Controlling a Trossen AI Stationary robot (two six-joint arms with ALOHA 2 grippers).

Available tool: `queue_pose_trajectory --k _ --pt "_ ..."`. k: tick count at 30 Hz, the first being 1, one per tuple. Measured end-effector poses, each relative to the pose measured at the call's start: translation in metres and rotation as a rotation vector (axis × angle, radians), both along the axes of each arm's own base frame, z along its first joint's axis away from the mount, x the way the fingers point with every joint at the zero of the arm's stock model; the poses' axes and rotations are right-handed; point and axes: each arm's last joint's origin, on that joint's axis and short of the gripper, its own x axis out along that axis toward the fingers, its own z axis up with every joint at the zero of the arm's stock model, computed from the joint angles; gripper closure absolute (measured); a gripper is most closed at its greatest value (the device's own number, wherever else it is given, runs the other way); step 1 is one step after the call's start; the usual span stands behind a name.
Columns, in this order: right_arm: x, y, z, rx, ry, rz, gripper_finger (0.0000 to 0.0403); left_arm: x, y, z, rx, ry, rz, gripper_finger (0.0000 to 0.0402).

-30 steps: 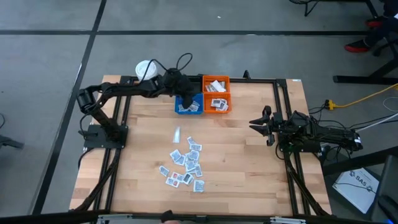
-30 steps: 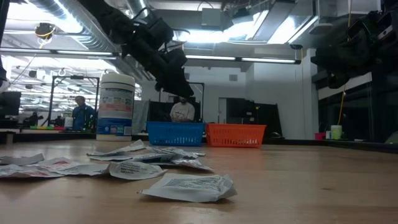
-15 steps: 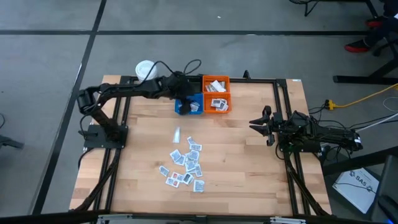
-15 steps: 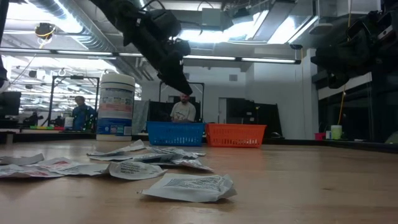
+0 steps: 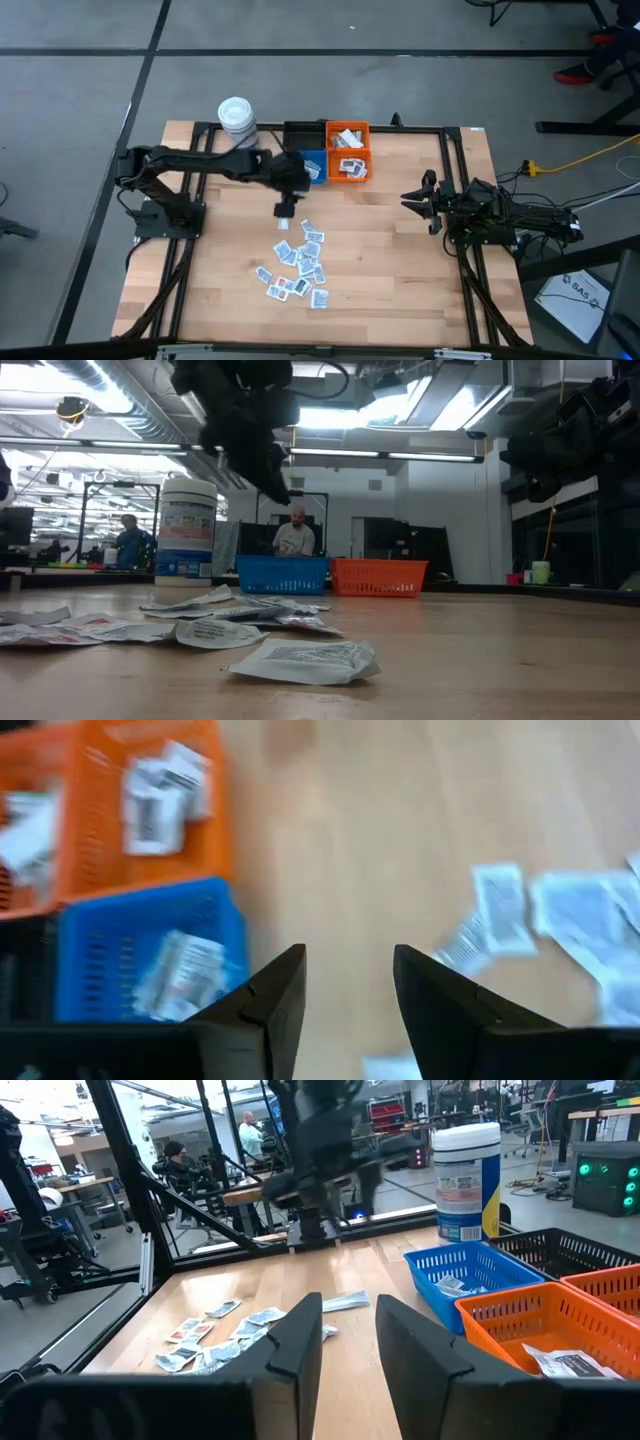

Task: Pick & Place First Aid Supplies
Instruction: Put the bandage pack into the top orange bin

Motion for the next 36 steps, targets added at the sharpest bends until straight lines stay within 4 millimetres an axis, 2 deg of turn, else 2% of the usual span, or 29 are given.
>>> queue_pose_trajectory --k 8,16,22,31,36 --pt "0.000 0.000 0.000 0.000 0.000 0.000 0.0303 -0.007 -0.046 -0.008 -0.018 0.135 -0.132 0.0256" --pt "0.000 0.000 0.000 0.000 0.000 0.001 0.0303 -0.025 -0.079 -0.042 -0.009 0.247 -0.174 0.0258" --pt "0.000 0.000 0.000 0.000 0.000 0.000 0.0303 -0.038 -0.084 -0.063 0.096 0.292 -0.059 0.0254" --pt "0.000 0.000 0.000 0.000 0.000 0.000 0.0303 -0.037 -0.083 -0.079 0.068 0.263 -0.002 0.0245" --pt "0.000 0.000 0.000 0.000 0.000 0.000 0.0303 -0.030 -0.078 -0.089 0.031 0.256 0.047 0.0240"
